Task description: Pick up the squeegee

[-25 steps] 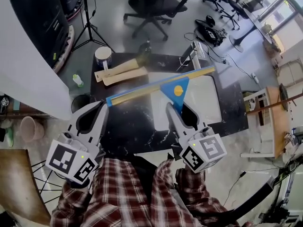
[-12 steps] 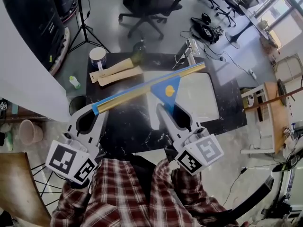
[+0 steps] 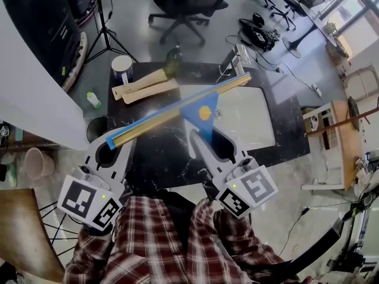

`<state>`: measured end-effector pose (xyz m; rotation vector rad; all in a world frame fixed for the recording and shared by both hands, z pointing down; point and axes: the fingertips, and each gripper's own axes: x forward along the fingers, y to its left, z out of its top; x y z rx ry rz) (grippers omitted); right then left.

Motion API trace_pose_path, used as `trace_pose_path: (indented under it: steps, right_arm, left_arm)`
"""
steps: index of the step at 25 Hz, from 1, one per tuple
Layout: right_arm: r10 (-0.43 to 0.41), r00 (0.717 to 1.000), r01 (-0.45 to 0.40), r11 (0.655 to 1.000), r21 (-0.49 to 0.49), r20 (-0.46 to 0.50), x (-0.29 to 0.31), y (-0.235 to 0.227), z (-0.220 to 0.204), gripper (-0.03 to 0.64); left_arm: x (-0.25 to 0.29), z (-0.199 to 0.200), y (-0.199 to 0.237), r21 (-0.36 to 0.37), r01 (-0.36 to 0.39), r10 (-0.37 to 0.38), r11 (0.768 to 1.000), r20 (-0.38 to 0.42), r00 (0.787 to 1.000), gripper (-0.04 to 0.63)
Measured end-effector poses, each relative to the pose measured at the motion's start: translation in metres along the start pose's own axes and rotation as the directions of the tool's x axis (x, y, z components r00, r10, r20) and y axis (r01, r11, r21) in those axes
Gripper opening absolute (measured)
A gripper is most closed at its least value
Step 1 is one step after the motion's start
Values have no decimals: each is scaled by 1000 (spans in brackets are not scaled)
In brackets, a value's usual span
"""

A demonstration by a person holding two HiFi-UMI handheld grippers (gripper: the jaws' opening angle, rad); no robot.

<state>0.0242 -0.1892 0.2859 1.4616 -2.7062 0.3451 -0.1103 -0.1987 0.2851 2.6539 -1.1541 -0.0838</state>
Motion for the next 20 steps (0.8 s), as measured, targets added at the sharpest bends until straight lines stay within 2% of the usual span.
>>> trace_pose_path:
  steps: [20]
  right_arm:
    - [8, 1000, -8, 1000, 0, -1, -1, 6, 1, 141]
  left_arm:
    - [-3, 1, -3, -8, 7, -7, 1000, 2, 1000, 9]
